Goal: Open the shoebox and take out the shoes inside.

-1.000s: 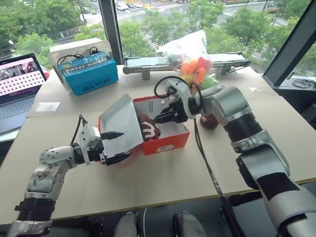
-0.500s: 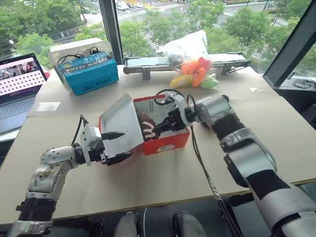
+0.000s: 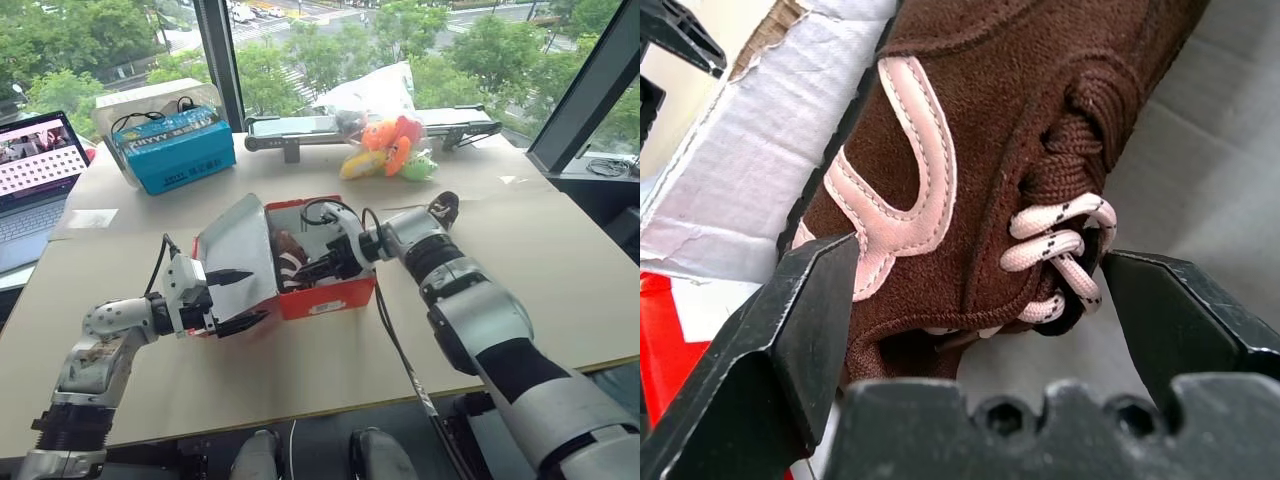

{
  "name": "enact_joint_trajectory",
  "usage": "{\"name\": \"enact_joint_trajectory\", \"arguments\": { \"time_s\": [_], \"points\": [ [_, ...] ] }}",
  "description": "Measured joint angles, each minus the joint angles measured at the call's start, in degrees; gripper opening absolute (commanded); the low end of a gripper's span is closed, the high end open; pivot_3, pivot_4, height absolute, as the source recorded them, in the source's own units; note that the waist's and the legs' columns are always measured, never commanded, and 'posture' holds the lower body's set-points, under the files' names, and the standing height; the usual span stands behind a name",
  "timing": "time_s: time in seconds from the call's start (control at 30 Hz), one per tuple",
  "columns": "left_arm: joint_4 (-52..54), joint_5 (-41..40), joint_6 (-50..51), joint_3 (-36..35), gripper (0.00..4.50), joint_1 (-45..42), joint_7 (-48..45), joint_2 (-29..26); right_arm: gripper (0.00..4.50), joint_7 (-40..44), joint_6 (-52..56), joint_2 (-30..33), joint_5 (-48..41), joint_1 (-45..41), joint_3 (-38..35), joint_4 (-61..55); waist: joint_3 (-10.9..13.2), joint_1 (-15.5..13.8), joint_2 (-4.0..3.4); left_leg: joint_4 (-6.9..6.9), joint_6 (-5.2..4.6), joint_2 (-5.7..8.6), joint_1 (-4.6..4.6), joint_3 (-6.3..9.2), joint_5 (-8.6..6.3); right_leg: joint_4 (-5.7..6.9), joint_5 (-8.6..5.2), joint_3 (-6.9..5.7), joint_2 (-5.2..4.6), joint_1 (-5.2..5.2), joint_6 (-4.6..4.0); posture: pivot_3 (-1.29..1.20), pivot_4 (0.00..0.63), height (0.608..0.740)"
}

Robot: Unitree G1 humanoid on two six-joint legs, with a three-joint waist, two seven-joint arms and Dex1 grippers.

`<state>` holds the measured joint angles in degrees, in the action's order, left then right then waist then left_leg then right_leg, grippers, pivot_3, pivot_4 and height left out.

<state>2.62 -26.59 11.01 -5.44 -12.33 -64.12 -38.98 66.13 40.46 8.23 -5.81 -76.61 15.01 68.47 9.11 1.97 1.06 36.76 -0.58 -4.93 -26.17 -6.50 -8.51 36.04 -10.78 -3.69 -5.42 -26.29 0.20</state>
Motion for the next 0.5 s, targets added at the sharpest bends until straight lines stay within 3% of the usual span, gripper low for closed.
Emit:
{"name": "enact_joint_trajectory", "arguments": {
  "time_s": [0.03, 0.3, 0.5],
  "points": [
    [0.0, 0.0, 0.0, 0.0, 4.5, 0.0, 0.0, 0.0, 3.81, 0.0, -0.1, -0.2, 0.1, -0.1, -0.4, 0.4, 0.0, 0.1, 0.0, 0.0, 0.0, 0.0, 0.01, 0.0, 0.0, 0.0, 0.0, 0.0, 0.0, 0.01, 0.0, 0.0, 0.15, 0.74],
    [0.0, 0.0, 0.0, 0.0, 4.5, 0.0, -0.1, -0.1, 1.27, -0.4, -1.2, -1.1, 0.8, -0.3, -2.9, 1.1, 0.0, 0.6, 0.0, 0.0, 0.27, 0.0, 0.17, 0.02, -0.05, 0.07, 0.0, 0.01, 0.0, 0.12, 0.0, 0.0, 0.15, 0.74],
    [0.0, 0.0, 0.0, 0.0, 4.5, 0.0, -0.4, -0.1, 1.27, -0.5, -1.5, -1.4, 2.1, -0.6, -3.6, 1.1, 0.0, 0.5, 0.0, 0.0, 0.3, 0.0, 0.23, 0.02, -0.05, 0.09, 0.0, 0.02, -0.01, 0.15, 0.0, 0.0, 0.15, 0.74]
  ]
}}
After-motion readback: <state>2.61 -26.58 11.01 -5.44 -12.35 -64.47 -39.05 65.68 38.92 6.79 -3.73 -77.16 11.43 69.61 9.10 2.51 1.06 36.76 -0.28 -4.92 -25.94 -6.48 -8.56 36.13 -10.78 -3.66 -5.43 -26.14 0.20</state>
